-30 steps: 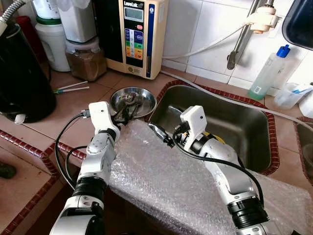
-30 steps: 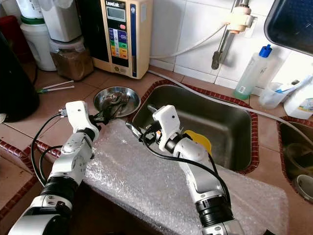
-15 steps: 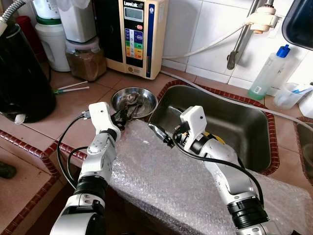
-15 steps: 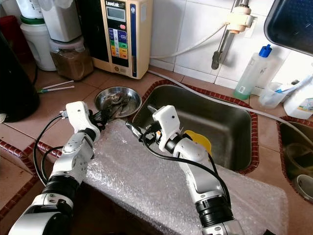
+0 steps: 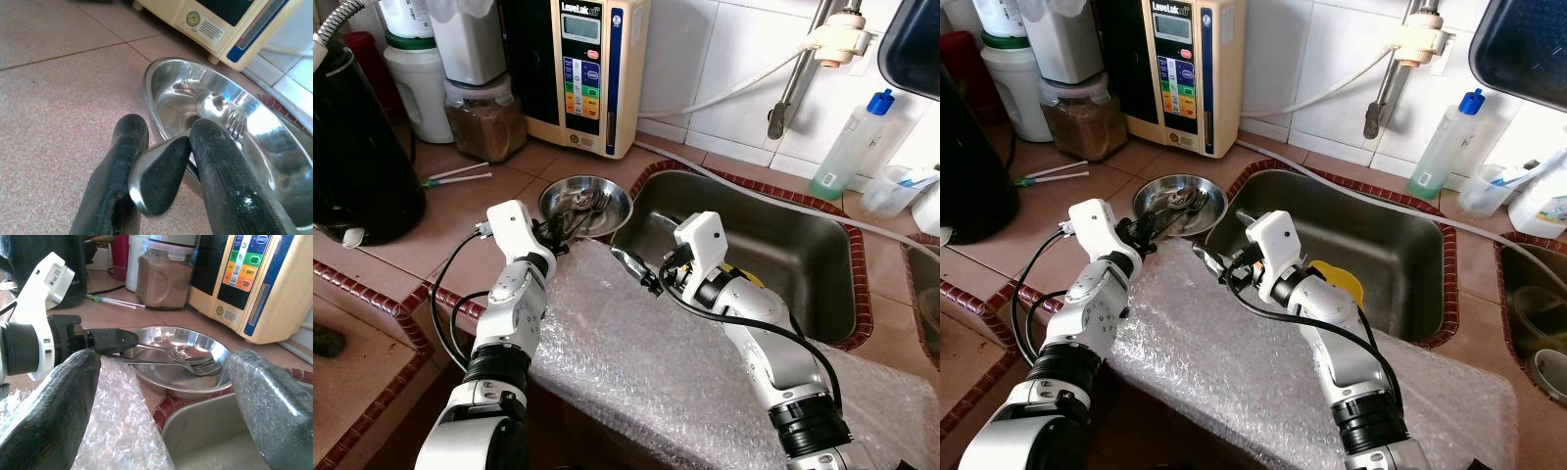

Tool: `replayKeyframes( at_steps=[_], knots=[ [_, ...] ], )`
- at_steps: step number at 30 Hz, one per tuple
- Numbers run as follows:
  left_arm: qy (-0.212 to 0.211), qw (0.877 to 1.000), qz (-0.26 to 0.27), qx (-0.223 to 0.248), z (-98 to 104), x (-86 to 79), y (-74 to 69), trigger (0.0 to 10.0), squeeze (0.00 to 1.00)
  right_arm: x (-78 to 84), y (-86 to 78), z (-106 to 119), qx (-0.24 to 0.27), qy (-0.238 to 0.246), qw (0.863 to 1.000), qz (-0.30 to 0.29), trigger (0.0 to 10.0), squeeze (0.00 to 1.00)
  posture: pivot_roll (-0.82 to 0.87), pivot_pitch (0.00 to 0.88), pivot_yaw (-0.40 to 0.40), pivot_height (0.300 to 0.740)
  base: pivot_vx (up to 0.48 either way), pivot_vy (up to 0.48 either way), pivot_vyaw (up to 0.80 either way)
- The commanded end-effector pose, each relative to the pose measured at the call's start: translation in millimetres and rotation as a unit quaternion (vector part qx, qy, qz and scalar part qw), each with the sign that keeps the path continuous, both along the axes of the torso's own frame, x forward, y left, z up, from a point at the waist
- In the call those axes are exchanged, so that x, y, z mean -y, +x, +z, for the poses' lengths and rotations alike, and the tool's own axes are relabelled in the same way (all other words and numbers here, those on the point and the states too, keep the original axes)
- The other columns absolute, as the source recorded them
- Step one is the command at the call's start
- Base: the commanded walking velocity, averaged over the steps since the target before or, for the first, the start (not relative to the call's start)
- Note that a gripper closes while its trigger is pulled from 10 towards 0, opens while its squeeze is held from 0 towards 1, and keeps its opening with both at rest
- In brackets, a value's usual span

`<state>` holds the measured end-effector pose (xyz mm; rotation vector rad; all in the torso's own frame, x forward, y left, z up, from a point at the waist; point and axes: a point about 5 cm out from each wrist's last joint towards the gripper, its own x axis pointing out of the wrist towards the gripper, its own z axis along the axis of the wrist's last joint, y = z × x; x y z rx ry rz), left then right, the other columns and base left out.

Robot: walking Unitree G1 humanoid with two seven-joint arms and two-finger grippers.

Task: Kitchen organization

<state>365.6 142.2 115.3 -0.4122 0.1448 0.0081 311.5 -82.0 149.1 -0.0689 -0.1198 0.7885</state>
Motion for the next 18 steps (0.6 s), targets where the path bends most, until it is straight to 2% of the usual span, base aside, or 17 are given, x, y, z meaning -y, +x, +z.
replayKeyframes(
  at_steps=[1, 9, 14, 18],
  knots=[
    [-0.007, 1.000, 0.005, 0.004, 7.9, 0.6, 3.3, 0.0, 0.00, 4.4, 0.9, -2.2, -0.002, -0.005, 1.000, -0.008, 10.0, 0.00, 0.03, 0.000, -0.044, 0.740, 0.000, 0.000, 0.00],
    [-0.025, 0.999, 0.032, 0.003, 12.4, -4.1, 4.1, 0.0, 0.00, 3.4, 0.3, -2.8, -0.003, -0.004, 1.000, -0.008, 10.0, 0.00, 0.03, 0.000, -0.045, 0.740, 0.000, 0.000, 0.00],
    [-0.031, 0.998, 0.059, 0.020, 24.1, -10.3, 2.7, 0.0, 0.00, 4.0, 0.6, -2.5, -0.002, -0.005, 1.000, -0.008, 10.0, 0.00, 0.03, 0.000, -0.046, 0.740, 0.000, 0.000, 0.00],
    [-0.012, 0.998, 0.057, 0.028, 31.3, -11.6, 0.2, 0.0, 0.00, 4.5, 1.3, -2.1, -0.002, -0.006, 1.000, -0.009, 10.0, 0.00, 0.03, 0.000, -0.047, 0.740, 0.000, 0.000, 0.00]
  ],
)
